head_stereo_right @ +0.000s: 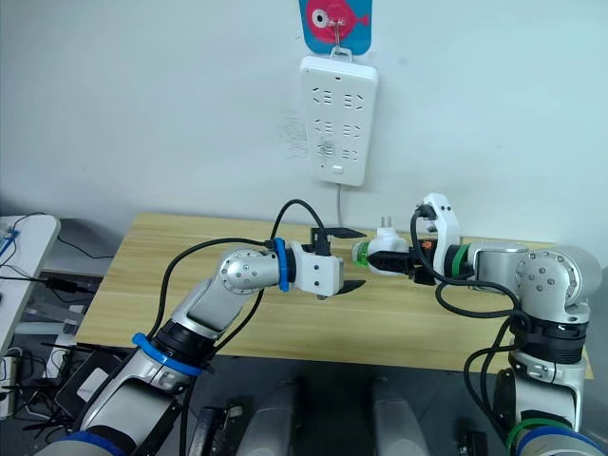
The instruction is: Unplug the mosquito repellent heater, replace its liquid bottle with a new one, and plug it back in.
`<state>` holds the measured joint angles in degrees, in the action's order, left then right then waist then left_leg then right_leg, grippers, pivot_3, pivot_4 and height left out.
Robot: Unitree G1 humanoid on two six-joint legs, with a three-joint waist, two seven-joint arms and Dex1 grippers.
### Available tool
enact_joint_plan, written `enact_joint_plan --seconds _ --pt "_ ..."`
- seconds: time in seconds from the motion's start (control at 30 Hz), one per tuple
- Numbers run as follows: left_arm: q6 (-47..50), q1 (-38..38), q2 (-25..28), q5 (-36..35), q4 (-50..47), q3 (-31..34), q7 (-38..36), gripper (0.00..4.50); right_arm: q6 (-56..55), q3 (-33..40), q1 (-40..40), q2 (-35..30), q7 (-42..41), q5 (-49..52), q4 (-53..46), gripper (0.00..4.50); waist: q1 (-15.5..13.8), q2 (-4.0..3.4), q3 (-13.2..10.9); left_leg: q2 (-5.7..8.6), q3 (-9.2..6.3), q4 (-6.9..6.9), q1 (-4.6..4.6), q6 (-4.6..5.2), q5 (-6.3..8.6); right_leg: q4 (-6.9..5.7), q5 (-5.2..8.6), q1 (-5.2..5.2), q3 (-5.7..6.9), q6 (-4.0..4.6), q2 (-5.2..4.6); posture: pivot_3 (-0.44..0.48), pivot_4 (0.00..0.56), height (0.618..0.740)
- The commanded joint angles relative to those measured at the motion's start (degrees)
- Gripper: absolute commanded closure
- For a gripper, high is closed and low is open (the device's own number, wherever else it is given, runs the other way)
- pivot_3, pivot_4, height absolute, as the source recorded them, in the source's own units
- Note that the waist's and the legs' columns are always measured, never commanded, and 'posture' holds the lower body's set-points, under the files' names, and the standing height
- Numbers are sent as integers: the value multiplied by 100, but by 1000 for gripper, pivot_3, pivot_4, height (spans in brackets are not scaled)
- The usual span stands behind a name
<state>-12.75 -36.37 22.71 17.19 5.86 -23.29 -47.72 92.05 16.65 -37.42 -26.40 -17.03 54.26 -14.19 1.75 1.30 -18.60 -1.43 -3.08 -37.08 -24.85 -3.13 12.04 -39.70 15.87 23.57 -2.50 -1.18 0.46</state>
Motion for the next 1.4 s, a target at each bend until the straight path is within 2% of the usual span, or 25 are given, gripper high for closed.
enact_joint_plan --seconds 0.03,0.1,0.13,0.23,0.37,0.4,0.53,0.67,0.7,0.9,1.07,1.23,1.4 --pt "53 -113 -114 131 -47 -67 175 0 45 144 -40 -18 342 582 -235 1500 3 0 0 0 0 0 0 0 0 0 0 0 0 0 2 -1 261 740" --pt "72 -127 -145 182 -33 -69 220 0 45 159 -34 -20 546 804 -211 1500 5 0 0 0 0 0 0 0 0 0 0 0 0 0 5 -1 261 740" --pt "69 -133 -153 201 -41 -75 228 187 45 181 -28 -5 663 921 -188 1500 6 0 0 0 0 1 0 0 0 0 0 0 0 0 6 -1 261 740" --pt "125 -144 -162 233 -63 -92 194 895 45 219 -53 10 972 1237 -96 1500 11 0 0 0 0 1 0 0 0 0 0 0 -1 0 9 -16 266 740" --pt "183 -85 -110 266 -153 -126 136 2164 45 270 -109 58 1378 1670 50 1500 13 0 0 -1 1 0 0 1 0 0 0 0 -1 0 10 -16 269 740" --pt "191 -75 -103 262 -169 -130 133 2241 45 277 -111 58 1458 1759 75 1500 13 0 0 -1 1 1 0 1 0 0 0 0 -1 0 10 -16 269 740" --pt "204 -59 -98 244 -168 -136 137 2241 45 226 -108 44 1678 2067 75 1500 12 0 0 -2 1 2 -1 1 0 1 0 0 -1 0 12 -13 269 740" --pt "214 -20 -129 214 -141 -109 203 2241 -204 115 93 6 1514 2114 -381 94 12 0 0 -3 0 2 -1 1 0 1 0 1 -1 0 13 -8 269 740" --pt "263 28 -158 147 -126 -66 226 2241 -472 42 200 -56 1411 1912 -626 0 10 0 0 -3 0 2 -1 1 0 2 0 0 -1 0 14 -3 268 740" --pt "730 434 -632 -580 -27 416 563 2241 -2369 -176 827 76 946 724 -1509 0 11 -1 3 -3 0 2 -2 1 0 5 1 2 -1 -2 14 -12 259 740" --pt "867 757 -970 -1249 43 959 894 2241 -3738 -628 1476 385 802 -261 -2174 0 20 -5 26 -10 -3 3 -2 0 -1 6 1 3 2 -2 18 -57 241 740" --pt "1266 962 -1319 -2130 -326 1351 894 2241 -4430 -1449 2188 469 726 -1117 -2612 0 54 -2 79 -10 0 3 -1 -2 -1 5 1 5 0 -2 20 -81 228 740" --pt "1449 1037 -1310 -2610 -578 1368 567 2241 -4950 -1867 2339 946 834 -1588 -2506 0 88 -1 153 -9 2 0 0 -4 -3 3 1 4 -4 -2 21 -95 217 740"
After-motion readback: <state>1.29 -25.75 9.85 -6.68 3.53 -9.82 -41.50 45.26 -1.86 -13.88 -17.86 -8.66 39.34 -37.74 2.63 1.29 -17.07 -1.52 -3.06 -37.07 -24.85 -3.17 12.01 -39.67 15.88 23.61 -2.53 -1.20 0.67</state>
